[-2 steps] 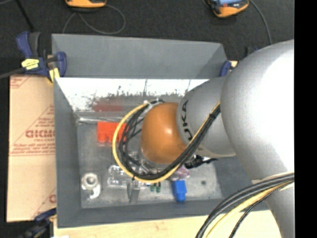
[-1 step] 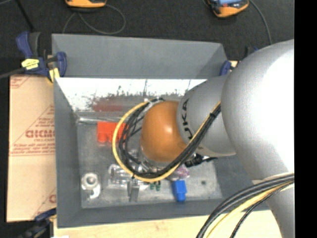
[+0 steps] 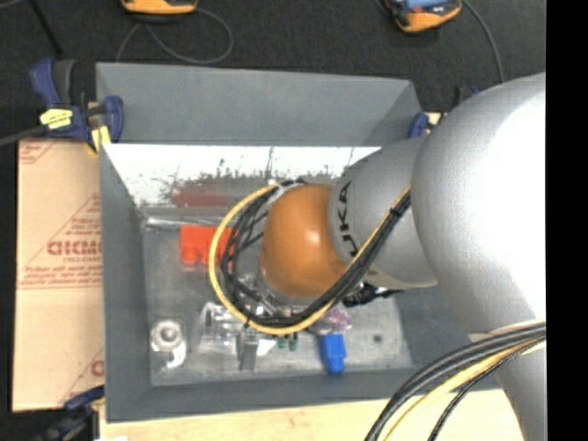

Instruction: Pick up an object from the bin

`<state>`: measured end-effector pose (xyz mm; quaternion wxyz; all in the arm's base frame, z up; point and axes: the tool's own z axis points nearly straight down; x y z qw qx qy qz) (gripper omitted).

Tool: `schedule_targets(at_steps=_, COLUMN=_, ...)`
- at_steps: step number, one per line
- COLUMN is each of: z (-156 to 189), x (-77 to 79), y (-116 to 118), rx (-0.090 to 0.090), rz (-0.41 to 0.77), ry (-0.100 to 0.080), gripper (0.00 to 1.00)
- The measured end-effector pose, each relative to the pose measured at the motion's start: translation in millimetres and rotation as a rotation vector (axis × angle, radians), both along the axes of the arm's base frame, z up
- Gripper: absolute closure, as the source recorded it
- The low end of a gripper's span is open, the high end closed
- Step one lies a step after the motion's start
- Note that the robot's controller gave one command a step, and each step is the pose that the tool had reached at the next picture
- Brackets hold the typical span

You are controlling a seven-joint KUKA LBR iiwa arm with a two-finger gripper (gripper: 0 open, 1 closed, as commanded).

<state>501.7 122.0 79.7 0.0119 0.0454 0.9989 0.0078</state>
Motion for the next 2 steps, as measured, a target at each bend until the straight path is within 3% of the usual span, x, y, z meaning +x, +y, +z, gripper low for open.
schedule_targets(at_steps=1, z=1, x=-0.4, y=0, rx=0.001, rz=0.0, ry=0.0, gripper=1.0)
schedule_targets(at_steps=2, z=124, x=1.3, y=0, rx=-0.013, rz=0.003, ry=0.017, gripper=1.0)
